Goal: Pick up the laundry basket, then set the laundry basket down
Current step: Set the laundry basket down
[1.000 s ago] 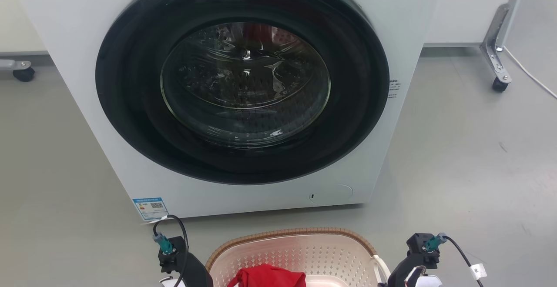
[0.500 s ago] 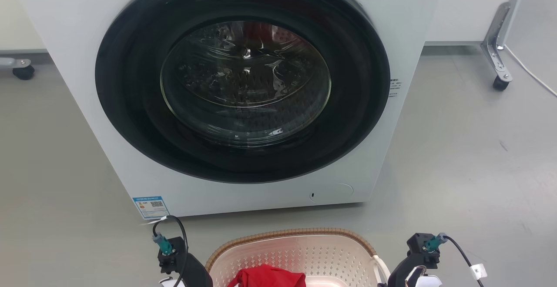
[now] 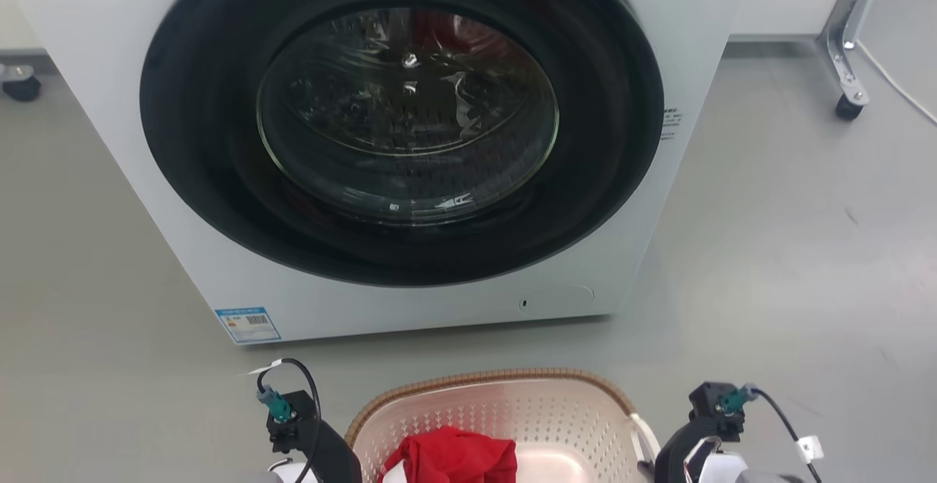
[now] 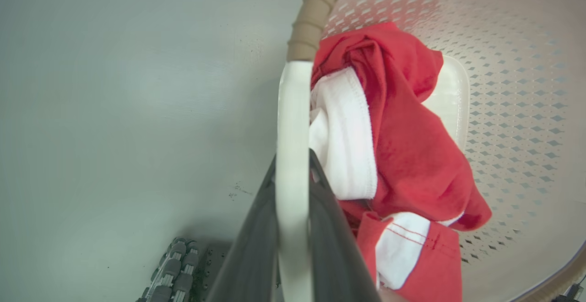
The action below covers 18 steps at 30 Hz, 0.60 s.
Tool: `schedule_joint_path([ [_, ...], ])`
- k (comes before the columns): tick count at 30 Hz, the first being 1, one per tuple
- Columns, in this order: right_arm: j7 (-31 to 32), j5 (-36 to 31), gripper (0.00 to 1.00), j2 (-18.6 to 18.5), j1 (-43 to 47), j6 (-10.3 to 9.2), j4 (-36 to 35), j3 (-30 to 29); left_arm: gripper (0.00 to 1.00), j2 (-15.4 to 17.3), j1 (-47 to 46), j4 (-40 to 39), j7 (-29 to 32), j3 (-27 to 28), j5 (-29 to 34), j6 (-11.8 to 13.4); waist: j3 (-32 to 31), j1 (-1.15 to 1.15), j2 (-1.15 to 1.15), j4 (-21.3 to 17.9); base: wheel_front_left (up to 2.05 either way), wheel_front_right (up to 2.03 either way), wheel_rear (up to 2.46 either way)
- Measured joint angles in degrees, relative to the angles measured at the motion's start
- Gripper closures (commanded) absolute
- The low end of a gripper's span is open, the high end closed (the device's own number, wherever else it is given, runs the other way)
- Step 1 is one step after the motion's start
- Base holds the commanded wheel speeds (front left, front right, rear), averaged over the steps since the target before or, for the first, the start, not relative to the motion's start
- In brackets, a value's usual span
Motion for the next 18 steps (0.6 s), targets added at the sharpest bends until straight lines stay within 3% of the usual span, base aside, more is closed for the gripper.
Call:
schedule_joint_path([
  [18, -6.04, -1.09, 1.00, -1.10, -6.62, -0.05, -0.31, 0.22, 1.00, -0.26, -6.27, -1.24, -7.06, -0.45, 0.83, 1.52, 11.03, 0.01, 0.00, 0.13, 0.00, 0.00, 0.00],
])
